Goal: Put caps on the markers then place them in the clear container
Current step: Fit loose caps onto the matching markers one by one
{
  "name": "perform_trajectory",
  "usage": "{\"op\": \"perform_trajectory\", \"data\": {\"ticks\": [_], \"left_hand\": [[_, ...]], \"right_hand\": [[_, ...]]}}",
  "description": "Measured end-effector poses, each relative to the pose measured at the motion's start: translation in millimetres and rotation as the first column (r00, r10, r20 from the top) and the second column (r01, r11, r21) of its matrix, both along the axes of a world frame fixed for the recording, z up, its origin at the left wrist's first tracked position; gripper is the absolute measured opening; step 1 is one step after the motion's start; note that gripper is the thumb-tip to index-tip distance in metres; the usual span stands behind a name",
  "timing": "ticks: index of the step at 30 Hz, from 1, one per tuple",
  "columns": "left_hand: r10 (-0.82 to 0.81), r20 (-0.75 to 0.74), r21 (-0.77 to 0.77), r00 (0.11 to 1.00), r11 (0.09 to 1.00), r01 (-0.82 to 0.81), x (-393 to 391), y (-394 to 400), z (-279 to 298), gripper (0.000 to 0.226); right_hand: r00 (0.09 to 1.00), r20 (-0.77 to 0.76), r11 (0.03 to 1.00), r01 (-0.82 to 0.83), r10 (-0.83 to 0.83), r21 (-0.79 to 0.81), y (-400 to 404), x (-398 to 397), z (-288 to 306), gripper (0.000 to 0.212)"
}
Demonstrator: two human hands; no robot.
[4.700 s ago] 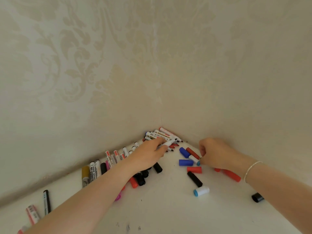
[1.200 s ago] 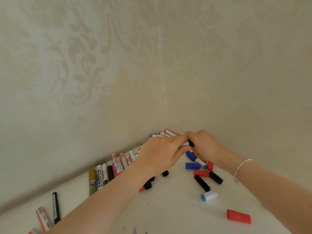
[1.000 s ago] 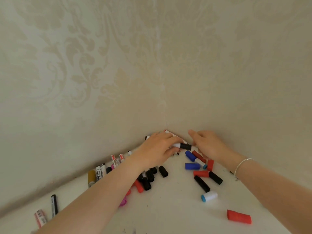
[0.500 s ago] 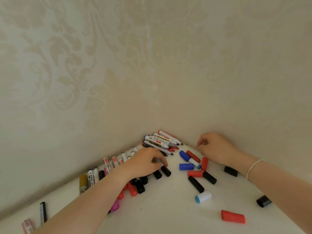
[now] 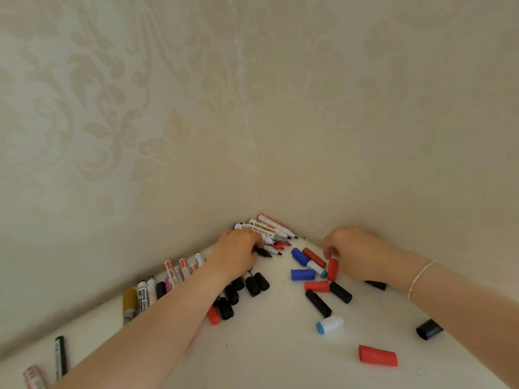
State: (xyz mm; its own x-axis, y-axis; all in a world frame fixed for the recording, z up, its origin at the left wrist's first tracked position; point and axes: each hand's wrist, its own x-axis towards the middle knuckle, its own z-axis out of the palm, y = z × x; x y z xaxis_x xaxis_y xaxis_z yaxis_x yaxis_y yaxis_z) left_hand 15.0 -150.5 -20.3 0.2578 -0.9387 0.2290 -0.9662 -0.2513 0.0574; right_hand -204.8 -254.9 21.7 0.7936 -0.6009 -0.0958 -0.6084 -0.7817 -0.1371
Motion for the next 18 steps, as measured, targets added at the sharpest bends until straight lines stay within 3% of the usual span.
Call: {"op": "perform_trajectory", "data": {"ticks": [2, 7, 9, 11, 13, 15, 18], "left_hand": [[-0.008, 0.108, 0.049, 0.994, 0.999, 0.002, -3.3, -4.1, 3.9, 0.030], [-0.105, 0.309, 0.138, 0.945, 0.988, 0.064, -11.1, -6.8, 12.7, 0.026], [-0.150, 0.333, 0.094, 0.931, 0.988, 0.125, -12.6, -3.9, 14.1, 0.021], [-0.167, 0.192, -0.062, 0.967, 0.981, 0.182, -13.8, -0.5, 16.0, 0.018], [-0.163, -0.175, -0.284, 0.971, 0.953, 0.109, -22.2, 2.9, 23.5, 0.014], [-0.241, -0.586, -0.434, 0.774, 0.899, -0.049, -34.4, 3.1, 36.8, 0.011], [-0.404, -0.869, -0.472, 0.287, 0.851, -0.232, -47.1, 2.9, 58.4, 0.010]], "right_hand": [[0.993, -0.094, 0.995, -0.083, 0.077, -0.062, 4.0, 1.5, -5.1, 0.006], [0.965, -0.218, 0.956, -0.197, 0.149, -0.217, 8.2, 3.9, -11.6, 0.014], [0.959, -0.231, 0.940, -0.224, 0.165, -0.257, 7.9, 2.8, -12.8, 0.018], [0.969, -0.180, 0.935, -0.216, 0.170, -0.282, 6.6, 1.0, -13.2, 0.017], [0.988, -0.043, 0.949, -0.155, 0.149, -0.273, 1.8, 1.0, -13.0, 0.012], [0.971, 0.227, 0.988, -0.036, 0.070, -0.152, -4.2, 1.7, -11.3, 0.002], [0.783, 0.594, 0.977, 0.080, -0.185, 0.198, -5.8, 7.2, -4.3, 0.005]]}}
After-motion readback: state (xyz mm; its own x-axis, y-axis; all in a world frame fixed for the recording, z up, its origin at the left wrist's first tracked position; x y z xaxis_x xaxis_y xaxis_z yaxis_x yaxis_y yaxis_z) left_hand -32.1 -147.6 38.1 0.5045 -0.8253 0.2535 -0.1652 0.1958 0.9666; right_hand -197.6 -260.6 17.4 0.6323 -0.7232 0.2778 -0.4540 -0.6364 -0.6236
